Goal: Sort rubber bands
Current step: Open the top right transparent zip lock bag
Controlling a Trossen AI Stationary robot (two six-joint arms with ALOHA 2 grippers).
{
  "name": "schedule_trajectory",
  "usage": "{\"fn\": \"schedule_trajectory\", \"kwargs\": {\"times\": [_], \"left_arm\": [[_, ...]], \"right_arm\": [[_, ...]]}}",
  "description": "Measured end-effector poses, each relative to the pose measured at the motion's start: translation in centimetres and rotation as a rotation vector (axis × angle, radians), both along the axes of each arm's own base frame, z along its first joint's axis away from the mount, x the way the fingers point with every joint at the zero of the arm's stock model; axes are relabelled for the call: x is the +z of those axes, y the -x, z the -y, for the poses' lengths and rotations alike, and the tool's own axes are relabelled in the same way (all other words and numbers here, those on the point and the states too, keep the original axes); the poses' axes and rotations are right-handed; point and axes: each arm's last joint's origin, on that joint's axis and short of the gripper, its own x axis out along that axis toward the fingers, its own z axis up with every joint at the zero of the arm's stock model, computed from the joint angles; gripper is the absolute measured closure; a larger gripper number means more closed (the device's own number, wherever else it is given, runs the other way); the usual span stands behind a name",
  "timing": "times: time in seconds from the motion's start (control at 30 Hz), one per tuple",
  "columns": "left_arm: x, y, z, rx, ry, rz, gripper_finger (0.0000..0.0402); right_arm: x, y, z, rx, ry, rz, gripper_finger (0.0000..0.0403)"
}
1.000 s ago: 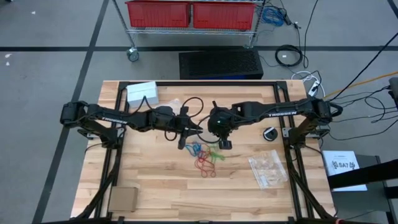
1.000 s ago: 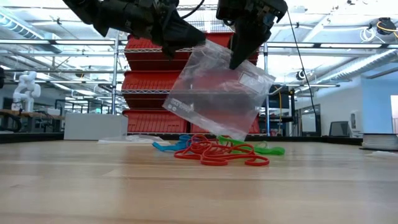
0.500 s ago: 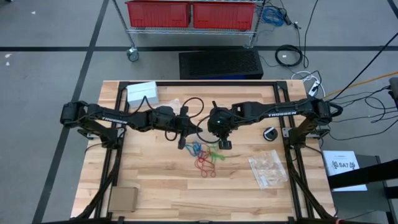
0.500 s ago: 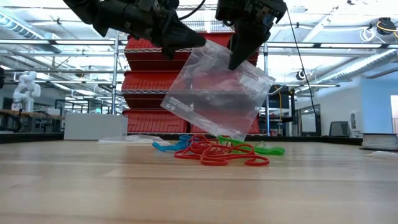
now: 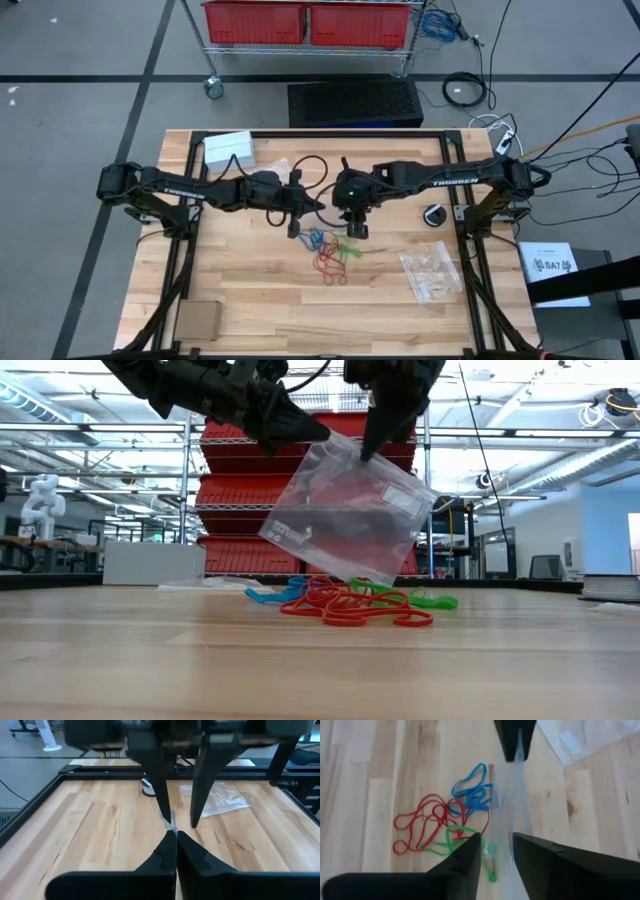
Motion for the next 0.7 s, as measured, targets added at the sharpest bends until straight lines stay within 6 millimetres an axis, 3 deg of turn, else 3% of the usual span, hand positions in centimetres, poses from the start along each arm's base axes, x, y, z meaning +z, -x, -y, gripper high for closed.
{"fn": "schedule_trajectory", "kwargs": {"times": [0.27, 0.37, 0.53, 0.7], "left_arm": [[-0.1, 0.0, 0.0, 0.001, -0.005, -0.012, 0.0401], [-0.1, 0.0, 0.0, 0.001, -0.005, -0.012, 0.0401], [-0.1, 0.0, 0.0, 0.001, -0.005, -0.011, 0.0401], [-0.1, 0.0, 0.0, 0.001, -0.005, -0.011, 0.0401]], "right_arm": [[2.8, 0.8, -0.6, -0.028, -0.004, -0.057, 0.0269], [2.6, 0.9, -0.5, -0.040, 0.050, -0.077, 0.0300], [1.2, 0.5, -0.3, -0.037, 0.127, -0.075, 0.0391], [0.3, 0.2, -0.4, -0.030, 0.114, -0.040, 0.0398]]}}
